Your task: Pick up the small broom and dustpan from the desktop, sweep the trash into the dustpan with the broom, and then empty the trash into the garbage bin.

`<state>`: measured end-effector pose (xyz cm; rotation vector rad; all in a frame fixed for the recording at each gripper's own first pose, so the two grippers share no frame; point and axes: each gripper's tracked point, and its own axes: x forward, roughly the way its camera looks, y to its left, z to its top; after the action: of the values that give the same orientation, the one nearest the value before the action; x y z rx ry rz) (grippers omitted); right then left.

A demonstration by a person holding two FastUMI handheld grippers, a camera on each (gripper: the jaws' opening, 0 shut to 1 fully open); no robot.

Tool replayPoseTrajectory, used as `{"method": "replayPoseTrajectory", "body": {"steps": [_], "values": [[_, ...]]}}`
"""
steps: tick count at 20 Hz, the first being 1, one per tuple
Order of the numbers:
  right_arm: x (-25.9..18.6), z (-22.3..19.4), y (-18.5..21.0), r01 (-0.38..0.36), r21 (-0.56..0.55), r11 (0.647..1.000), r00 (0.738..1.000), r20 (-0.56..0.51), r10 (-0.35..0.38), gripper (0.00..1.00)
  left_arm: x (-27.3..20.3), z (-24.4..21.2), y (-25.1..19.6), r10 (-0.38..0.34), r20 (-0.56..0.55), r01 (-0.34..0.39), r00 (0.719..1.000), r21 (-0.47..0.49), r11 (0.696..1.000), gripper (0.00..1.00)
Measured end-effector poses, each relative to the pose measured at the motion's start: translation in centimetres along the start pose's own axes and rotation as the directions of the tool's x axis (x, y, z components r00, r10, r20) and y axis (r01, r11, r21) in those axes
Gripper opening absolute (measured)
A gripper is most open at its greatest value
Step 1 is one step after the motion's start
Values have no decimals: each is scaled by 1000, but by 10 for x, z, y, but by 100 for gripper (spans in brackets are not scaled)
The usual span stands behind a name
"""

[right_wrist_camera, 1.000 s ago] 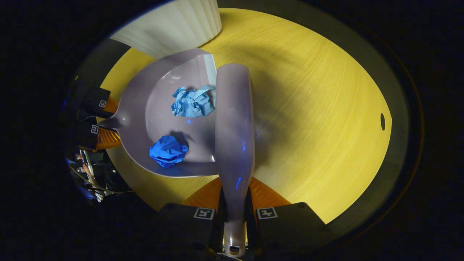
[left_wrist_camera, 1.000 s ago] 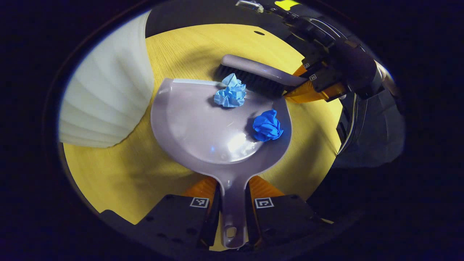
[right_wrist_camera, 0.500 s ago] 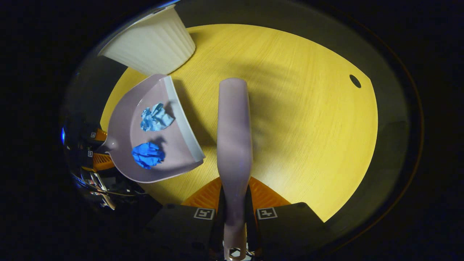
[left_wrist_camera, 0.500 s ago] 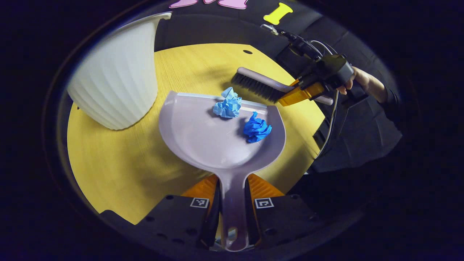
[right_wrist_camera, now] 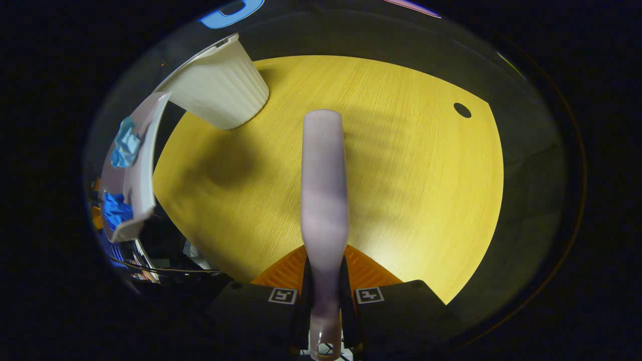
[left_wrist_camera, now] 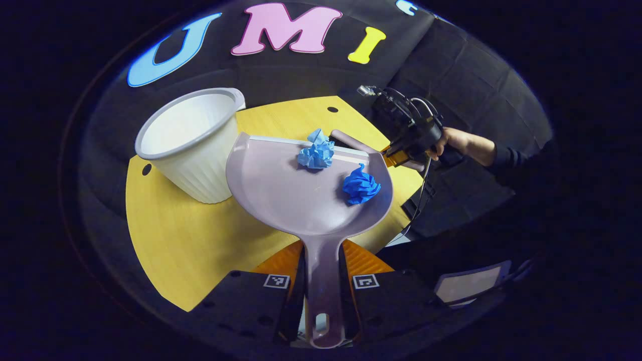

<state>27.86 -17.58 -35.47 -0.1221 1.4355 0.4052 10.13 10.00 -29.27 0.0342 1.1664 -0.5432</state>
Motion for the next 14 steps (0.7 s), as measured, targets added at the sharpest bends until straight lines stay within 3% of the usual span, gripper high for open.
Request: {"method": "replayPoseTrajectory", "body": {"steps": [3,5,9,14], "values": [[-12,-2,-4,-14,34,999,1000,24,13,28,-22,9,10,53,31,-51,998,-56,997,29],[-15,-3,-9,-19,50,999,999,34,18,28,-30,18,19,154,40,-153,987,-25,988,30],[-4,-11,-16,-45,91,995,998,43,41,28,-23,39,60,324,4,-324,946,27,946,29],[4,-21,-15,-56,108,993,998,49,51,28,-20,83,122,460,-79,-452,884,108,886,29]]}}
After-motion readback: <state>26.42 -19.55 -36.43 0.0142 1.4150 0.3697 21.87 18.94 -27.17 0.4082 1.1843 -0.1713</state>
